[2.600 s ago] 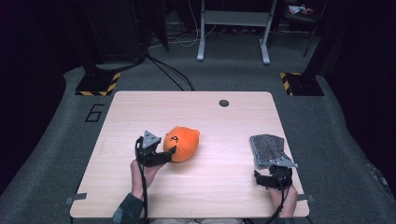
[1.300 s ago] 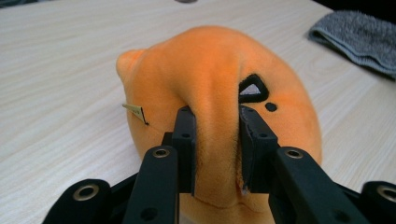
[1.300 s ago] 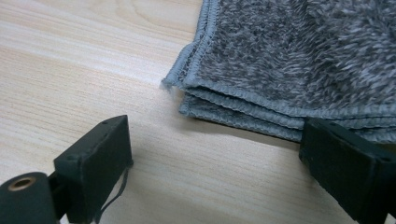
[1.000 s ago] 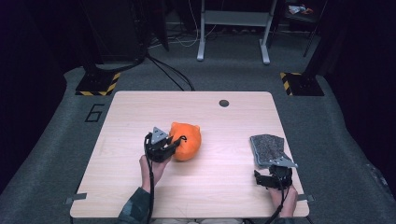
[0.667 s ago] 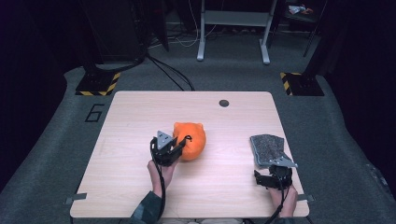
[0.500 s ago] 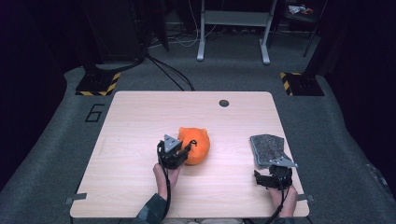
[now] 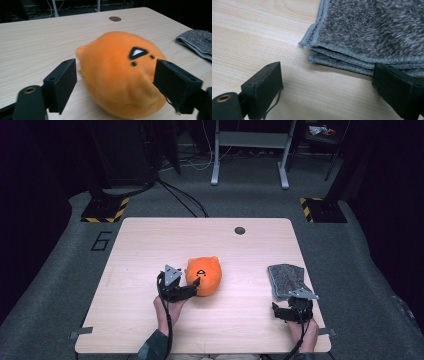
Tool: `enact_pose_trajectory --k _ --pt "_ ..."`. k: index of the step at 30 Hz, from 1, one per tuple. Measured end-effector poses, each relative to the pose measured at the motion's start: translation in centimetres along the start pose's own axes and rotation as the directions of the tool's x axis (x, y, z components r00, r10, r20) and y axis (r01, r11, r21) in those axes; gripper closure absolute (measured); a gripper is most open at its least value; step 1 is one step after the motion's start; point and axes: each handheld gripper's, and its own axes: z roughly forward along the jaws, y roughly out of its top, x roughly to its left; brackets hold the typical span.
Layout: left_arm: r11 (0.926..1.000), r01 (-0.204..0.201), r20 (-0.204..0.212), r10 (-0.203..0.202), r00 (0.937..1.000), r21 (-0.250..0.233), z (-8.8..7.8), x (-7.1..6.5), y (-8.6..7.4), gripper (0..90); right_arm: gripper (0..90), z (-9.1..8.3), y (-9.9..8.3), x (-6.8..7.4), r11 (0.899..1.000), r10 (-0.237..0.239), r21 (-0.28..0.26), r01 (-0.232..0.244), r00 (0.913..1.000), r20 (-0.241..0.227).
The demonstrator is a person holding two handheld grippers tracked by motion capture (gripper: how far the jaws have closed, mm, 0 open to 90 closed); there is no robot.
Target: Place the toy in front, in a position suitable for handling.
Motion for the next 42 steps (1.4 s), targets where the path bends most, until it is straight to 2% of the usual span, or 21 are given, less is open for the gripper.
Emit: enact_pose_trajectory --k 2,4,5,7,12,14,17,22,23,26,27,29,31,32,33,36,37,38,40,41,42 --pt "1.0 0.006 -0.013 -0.006 0.9999 0.002 -0.2 0.5 -0.3 14.7 8.3 0.0 0.0 0.0 1.0 0.0 0.0 0.0 1.0 0.0" --pt "0.9997 0.019 -0.026 -0.019 0.9995 0.015 -0.6 1.7 -1.1 13.5 8.3 0.0 0.0 0.0 1.0 0.0 0.0 0.0 1.0 0.0" --pt "0.998 0.024 -0.044 -0.021 0.9988 0.058 -0.9 3.0 -2.0 12.4 8.3 0.0 0.0 0.0 1.0 0.0 0.0 0.0 1.0 0.0" --pt "0.9946 0.041 -0.062 -0.035 0.9975 0.096 -1.0 4.2 -3.0 9.5 8.2 0.0 0.0 0.0 1.0 0.0 0.001 0.0 1.0 0.0" --pt "0.9873 0.064 -0.118 -0.047 0.9919 0.145 -1.1 6.4 -4.9 9.3 7.9 0.0 0.0 0.0 1.0 0.001 0.003 -0.001 1.0 -0.001" --pt "0.9853 0.061 -0.133 -0.039 0.9903 0.16 -1.0 6.7 -5.2 9.2 7.5 0.0 0.0 0.0 1.0 0.007 0.004 -0.007 1.0 0.0" --pt "0.9732 0.052 -0.15 -0.019 0.9885 0.224 -0.9 7.5 -5.8 9.2 5.6 0.1 0.0 0.1 1.0 0.011 -0.005 -0.011 0.9999 0.009" --pt "0.9703 0.049 -0.16 -0.01 0.987 0.237 -0.6 7.6 -6.0 6.8 5.7 -0.1 0.3 0.3 0.999 0.016 0.039 -0.017 0.9997 0.018" --pt "0.9647 0.041 -0.16 0.001 0.987 0.26 -0.5 7.7 -6.0 5.8 6.1 -0.4 0.5 0.5 0.998 0.038 0.056 -0.039 0.9989 0.028" --pt "0.9657 0.041 -0.17 0.003 0.9854 0.256 -0.4 7.6 -6.1 5.5 6.6 -1.0 0.8 0.8 0.999 0.04 0.036 -0.04 0.999 0.018" --pt "0.9644 0.054 -0.172 -0.009 0.985 0.259 -0.3 7.5 -6.1 5.2 6.5 -1.6 1.3 1.4 0.999 0.042 0.014 -0.042 0.9991 -0.003" --pt "0.9618 0.045 -0.167 0.001 0.9859 0.27 -0.2 7.6 -6.1 4.4 6.4 -1.9 2.0 2.3 0.999 0.034 -0.008 -0.034 0.9992 -0.023" --pt "0.9601 0.044 -0.168 0.003 0.9858 0.276 0.0 7.5 -6.1 3.2 6.0 -2.1 2.9 3.4 1.0 0.02 -0.008 -0.02 0.9991 -0.036" --pt "0.9601 0.044 -0.168 0.003 0.9858 0.276 0.0 7.5 -6.1 2.7 6.0 -2.1 2.9 3.4 1.0 0.02 -0.008 -0.02 0.9991 -0.036" --pt "0.9573 0.043 -0.165 0.005 0.9862 0.286 0.0 7.6 -6.1 2.3 5.9 -2.1 3.8 4.6 1.0 0.009 -0.022 -0.01 0.9984 -0.056" --pt "0.9501 0.052 -0.167 0.0 0.986 0.308 0.2 7.5 -6.1 1.1 5.7 -1.7 5.3 6.6 1.0 -0.015 -0.023 0.012 0.9955 -0.093" --pt "0.9501 0.052 -0.167 0.0 0.986 0.308 0.2 7.5 -6.1 0.8 5.7 -1.5 5.7 7.1 0.999 -0.031 -0.023 0.029 0.9946 -0.099" --pt "0.9473 0.045 -0.166 0.009 0.9861 0.317 0.3 7.6 -6.1 0.8 5.7 -1.5 5.7 7.1 0.999 -0.031 -0.023 0.029 0.9946 -0.099" --pt "0.9444 0.045 -0.169 0.011 0.9855 0.326 0.4 7.5 -6.1 0.3 5.7 -1.1 6.5 8.2 0.998 -0.061 -0.024 0.059 0.9905 -0.123" --pt "0.9418 0.043 -0.167 0.014 0.9859 0.334 0.4 7.5 -6.1 0.1 5.7 -0.9 6.9 8.8 0.998 -0.059 -0.026 0.056 0.989 -0.136" --pt "0.9444 0.045 -0.171 0.012 0.9852 0.326 0.4 7.4 -6.1 0.0 5.8 -0.6 7.8 9.9 0.997 -0.079 -0.025 0.076 0.9856 -0.15"
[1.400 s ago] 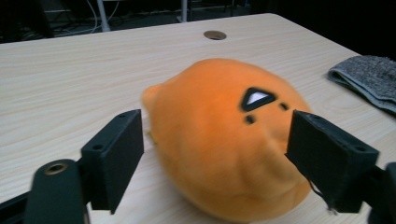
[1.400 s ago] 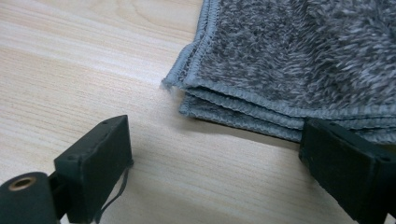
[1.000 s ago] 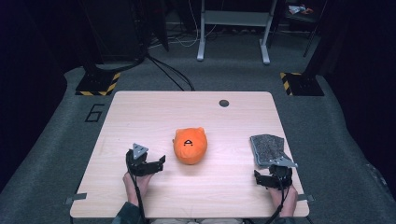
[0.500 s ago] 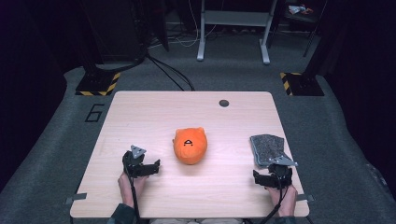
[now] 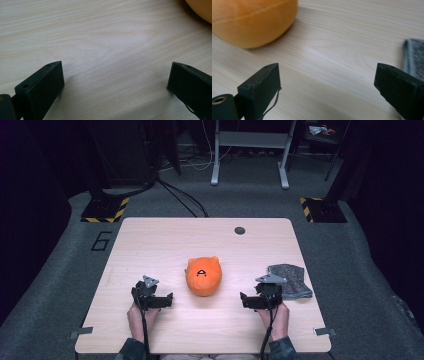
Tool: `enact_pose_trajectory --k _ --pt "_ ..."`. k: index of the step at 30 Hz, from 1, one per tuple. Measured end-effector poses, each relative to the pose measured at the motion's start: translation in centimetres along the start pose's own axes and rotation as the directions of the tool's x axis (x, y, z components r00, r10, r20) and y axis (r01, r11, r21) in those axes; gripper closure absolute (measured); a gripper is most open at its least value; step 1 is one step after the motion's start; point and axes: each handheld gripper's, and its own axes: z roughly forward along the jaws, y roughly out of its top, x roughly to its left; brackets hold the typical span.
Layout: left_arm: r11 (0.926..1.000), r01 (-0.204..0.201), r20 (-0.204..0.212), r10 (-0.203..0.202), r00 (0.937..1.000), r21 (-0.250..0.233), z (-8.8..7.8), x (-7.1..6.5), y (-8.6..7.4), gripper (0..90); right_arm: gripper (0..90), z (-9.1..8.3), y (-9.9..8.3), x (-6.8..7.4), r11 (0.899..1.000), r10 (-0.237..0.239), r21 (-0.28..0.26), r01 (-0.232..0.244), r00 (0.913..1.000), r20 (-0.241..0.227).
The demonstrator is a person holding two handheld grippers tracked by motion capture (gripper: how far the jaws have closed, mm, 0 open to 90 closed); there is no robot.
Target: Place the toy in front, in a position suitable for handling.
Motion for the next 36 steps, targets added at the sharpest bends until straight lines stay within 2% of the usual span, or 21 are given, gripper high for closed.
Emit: enact_pose_trajectory --k 3,4,5,9,10,12,14,15,16,17,23,26,28,31,36 --pt "1.0 -0.001 -0.002 0.001 1.0 0.0 0.0 0.0 0.0 0.0 6.1 0.7 1.4 1.3 1.0 -0.028 -0.009 0.027 0.9993 -0.025" --pt "1.0 -0.001 -0.002 0.001 1.0 0.0 0.0 0.0 0.0 0.0 6.1 0.7 1.4 1.3 1.0 -0.028 -0.009 0.027 0.9993 -0.025" --pt "1.0 0.0 -0.001 0.0 1.0 0.0 0.0 0.0 0.0 0.0 6.6 1.1 2.3 2.2 0.999 -0.048 -0.015 0.048 0.998 -0.04" --pt "1.0 -0.002 -0.002 0.002 1.0 0.0 0.0 0.0 0.0 0.0 7.1 2.3 4.1 3.6 0.997 -0.075 -0.019 0.074 0.9937 -0.083" --pt "1.0 -0.001 -0.002 0.001 1.0 0.0 0.0 0.0 0.0 0.0 7.5 2.6 4.6 3.9 0.995 -0.098 -0.024 0.096 0.9914 -0.086" --pt "1.0 -0.002 -0.001 0.002 1.0 0.0 0.0 0.0 0.0 0.0 7.6 3.1 5.5 4.6 0.996 -0.094 -0.014 0.093 0.99 -0.105" --pt "1.0 -0.001 -0.001 0.001 1.0 0.0 0.0 0.0 0.0 0.0 8.0 3.3 6.0 5.0 0.994 -0.11 -0.021 0.108 0.988 -0.108" --pt "1.0 -0.001 -0.001 0.001 1.0 0.0 0.0 0.0 0.0 0.0 8.4 3.6 6.8 5.8 0.994 -0.11 -0.02 0.109 0.9869 -0.118" --pt "1.0 -0.002 -0.003 0.002 1.0 0.0 0.0 0.0 0.0 0.0 8.8 3.8 7.3 6.0 0.992 -0.129 -0.029 0.127 0.9841 -0.121" --pt "1.0 -0.001 -0.002 0.001 1.0 0.0 0.0 0.0 0.0 0.0 8.8 4.0 7.7 6.4 0.993 -0.114 -0.023 0.112 0.9861 -0.121" --pt "1.0 -0.002 -0.003 0.002 1.0 0.0 0.0 0.0 0.0 0.0 11.1 5.3 9.7 7.9 0.993 -0.12 -0.023 0.118 0.9828 -0.14" --pt "1.0 -0.003 -0.001 0.003 1.0 0.001 0.0 0.0 0.0 0.0 12.6 5.7 10.1 8.2 0.992 -0.126 -0.014 0.125 0.9837 -0.129" --pt "1.0 -0.003 0.001 0.003 1.0 0.0 0.0 0.0 0.0 0.0 15.4 6.4 10.1 8.4 0.99 -0.139 0.0 0.14 0.9804 -0.14" --pt "1.0 -0.001 0.001 0.001 1.0 0.0 0.0 0.0 0.0 0.0 23.8 6.9 10.0 8.4 0.991 -0.128 0.021 0.133 0.9801 -0.152" --pt "1.0 -0.007 0.0 0.007 1.0 0.003 0.0 0.0 0.0 0.0 32.6 7.5 9.6 8.2 0.988 -0.132 0.06 0.144 0.9777 -0.163"
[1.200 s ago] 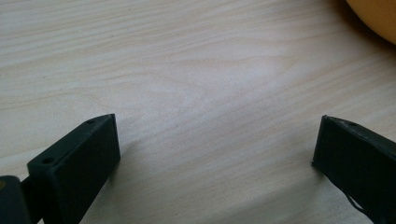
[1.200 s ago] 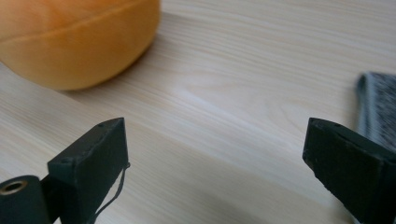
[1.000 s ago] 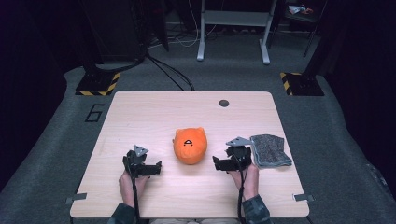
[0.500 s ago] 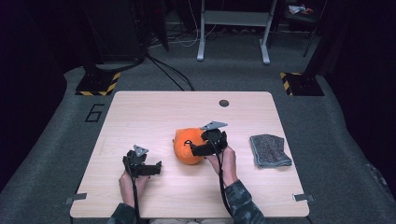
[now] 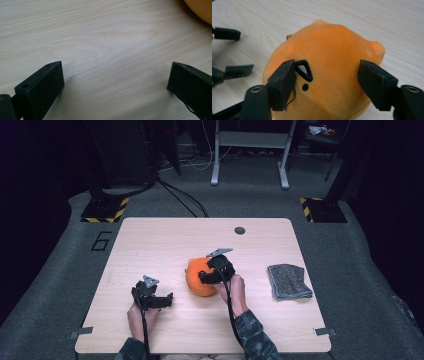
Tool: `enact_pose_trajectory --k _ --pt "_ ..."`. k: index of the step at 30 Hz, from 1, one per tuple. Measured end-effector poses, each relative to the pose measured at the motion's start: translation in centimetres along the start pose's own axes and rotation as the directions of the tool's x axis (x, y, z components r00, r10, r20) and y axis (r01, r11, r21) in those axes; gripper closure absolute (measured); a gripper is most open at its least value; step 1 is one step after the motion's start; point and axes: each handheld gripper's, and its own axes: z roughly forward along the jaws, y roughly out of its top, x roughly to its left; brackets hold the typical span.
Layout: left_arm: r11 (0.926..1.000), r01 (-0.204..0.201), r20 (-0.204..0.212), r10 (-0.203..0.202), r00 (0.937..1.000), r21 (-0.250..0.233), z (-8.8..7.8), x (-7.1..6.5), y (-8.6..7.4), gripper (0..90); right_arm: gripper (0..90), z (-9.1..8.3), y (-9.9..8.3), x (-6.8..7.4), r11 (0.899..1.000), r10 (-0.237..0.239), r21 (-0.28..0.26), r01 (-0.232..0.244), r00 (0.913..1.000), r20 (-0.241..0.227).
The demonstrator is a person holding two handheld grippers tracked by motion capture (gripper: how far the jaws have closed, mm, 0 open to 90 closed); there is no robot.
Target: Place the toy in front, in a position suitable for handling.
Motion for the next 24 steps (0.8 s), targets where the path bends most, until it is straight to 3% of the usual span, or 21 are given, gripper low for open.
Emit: enact_pose_trajectory --k 3,4,5,11,15,18,22,24 --pt "1.0 -0.001 -0.002 0.001 1.0 0.0 0.0 0.0 0.0 0.0 45.4 0.3 -0.7 -0.3 1.0 0.013 0.003 -0.013 0.9999 -0.009" --pt "1.0 -0.001 -0.002 0.001 1.0 0.0 0.0 0.0 0.0 0.0 45.4 0.3 -0.7 -0.3 1.0 0.013 0.003 -0.013 0.9999 -0.009" --pt "1.0 -0.001 -0.003 0.001 1.0 0.0 0.0 0.0 0.0 0.0 52.2 0.3 -1.0 -0.5 1.0 0.014 0.006 -0.014 0.9998 -0.013" --pt "1.0 0.0 -0.001 0.0 1.0 0.0 0.0 0.0 0.0 0.0 65.4 0.3 -1.2 -0.8 0.999 -0.006 -0.036 0.005 0.9992 -0.039" --pt "1.0 -0.002 -0.002 0.002 1.0 0.001 0.0 0.0 0.0 0.0 69.5 -0.2 -0.8 -1.3 0.996 -0.052 -0.081 0.046 0.9958 -0.075" --pt "1.0 -0.001 -0.002 0.001 1.0 0.0 0.0 0.0 0.0 0.0 70.3 -0.4 -0.6 -1.6 0.995 -0.064 -0.076 0.058 0.9953 -0.073" --pt "1.0 -0.001 -0.003 0.001 1.0 0.0 0.0 0.0 0.0 0.0 71.7 -1.6 0.3 -2.5 0.985 -0.147 -0.099 0.139 0.9861 -0.077" --pt "1.0 -0.001 -0.003 0.001 1.0 0.0 0.0 0.0 0.0 0.0 71.7 -1.9 0.5 -2.8 0.984 -0.158 -0.095 0.151 0.9842 -0.079"
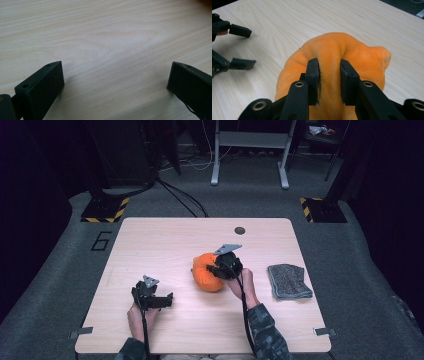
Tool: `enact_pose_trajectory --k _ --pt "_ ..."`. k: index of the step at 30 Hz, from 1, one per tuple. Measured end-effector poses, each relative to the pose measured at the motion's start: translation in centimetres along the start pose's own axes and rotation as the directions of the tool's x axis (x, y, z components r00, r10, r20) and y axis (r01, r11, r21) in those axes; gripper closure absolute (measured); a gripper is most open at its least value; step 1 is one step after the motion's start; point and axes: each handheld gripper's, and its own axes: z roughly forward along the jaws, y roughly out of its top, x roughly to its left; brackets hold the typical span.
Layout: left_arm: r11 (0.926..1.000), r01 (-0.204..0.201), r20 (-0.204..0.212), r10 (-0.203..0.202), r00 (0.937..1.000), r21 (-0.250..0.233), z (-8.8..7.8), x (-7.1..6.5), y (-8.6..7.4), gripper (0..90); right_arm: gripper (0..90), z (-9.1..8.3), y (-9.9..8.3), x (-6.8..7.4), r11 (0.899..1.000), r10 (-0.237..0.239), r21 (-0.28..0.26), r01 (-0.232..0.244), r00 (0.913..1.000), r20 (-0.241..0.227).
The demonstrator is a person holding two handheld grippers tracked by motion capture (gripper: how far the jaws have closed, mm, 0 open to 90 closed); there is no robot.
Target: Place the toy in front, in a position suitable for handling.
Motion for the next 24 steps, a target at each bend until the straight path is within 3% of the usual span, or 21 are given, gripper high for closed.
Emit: enact_pose_trajectory --k 3,8,11,12,16,17,19,22,24 --pt "1.0 0.001 0.001 -0.001 1.0 0.0 0.0 0.0 0.0 0.0 71.9 -1.3 0.1 -1.4 0.999 -0.054 -0.009 0.053 0.997 -0.057" --pt "1.0 0.001 0.001 -0.001 1.0 0.0 0.0 0.0 0.0 0.0 71.8 -1.5 -0.7 -3.2 0.996 -0.085 0.026 0.088 0.9902 -0.111" --pt "1.0 0.001 0.001 -0.001 1.0 0.0 0.0 0.0 0.0 0.0 71.4 -0.9 -2.0 -4.5 0.995 -0.08 0.052 0.088 0.9884 -0.129" --pt "1.0 0.001 0.001 -0.001 1.0 0.0 0.0 0.0 0.0 0.0 71.2 -0.9 -2.4 -4.9 0.997 -0.063 0.03 0.068 0.9875 -0.144" --pt "1.0 0.001 0.001 -0.001 1.0 0.0 0.0 0.0 0.0 0.0 64.5 -1.0 -2.9 -5.3 0.997 -0.066 0.037 0.071 0.9895 -0.129" --pt "1.0 0.001 0.001 -0.001 1.0 -0.001 0.0 0.0 0.0 0.0 53.5 -1.2 -2.9 -5.2 0.997 -0.042 0.055 0.049 0.9916 -0.122" --pt "1.0 0.001 0.0 -0.001 1.0 -0.001 0.0 0.0 0.0 0.0 43.3 -1.7 -2.7 -5.2 0.998 -0.025 0.053 0.032 0.9912 -0.13" --pt "1.0 0.001 0.0 -0.001 1.0 -0.001 0.0 0.0 0.0 0.0 24.5 -2.5 -2.2 -4.5 0.998 0.029 0.061 -0.024 0.9971 -0.07" --pt "1.0 0.002 0.0 -0.002 1.0 -0.001 0.0 0.0 0.0 0.0 21.9 -2.8 -1.8 -3.8 0.994 0.091 0.064 -0.089 0.9953 -0.033"
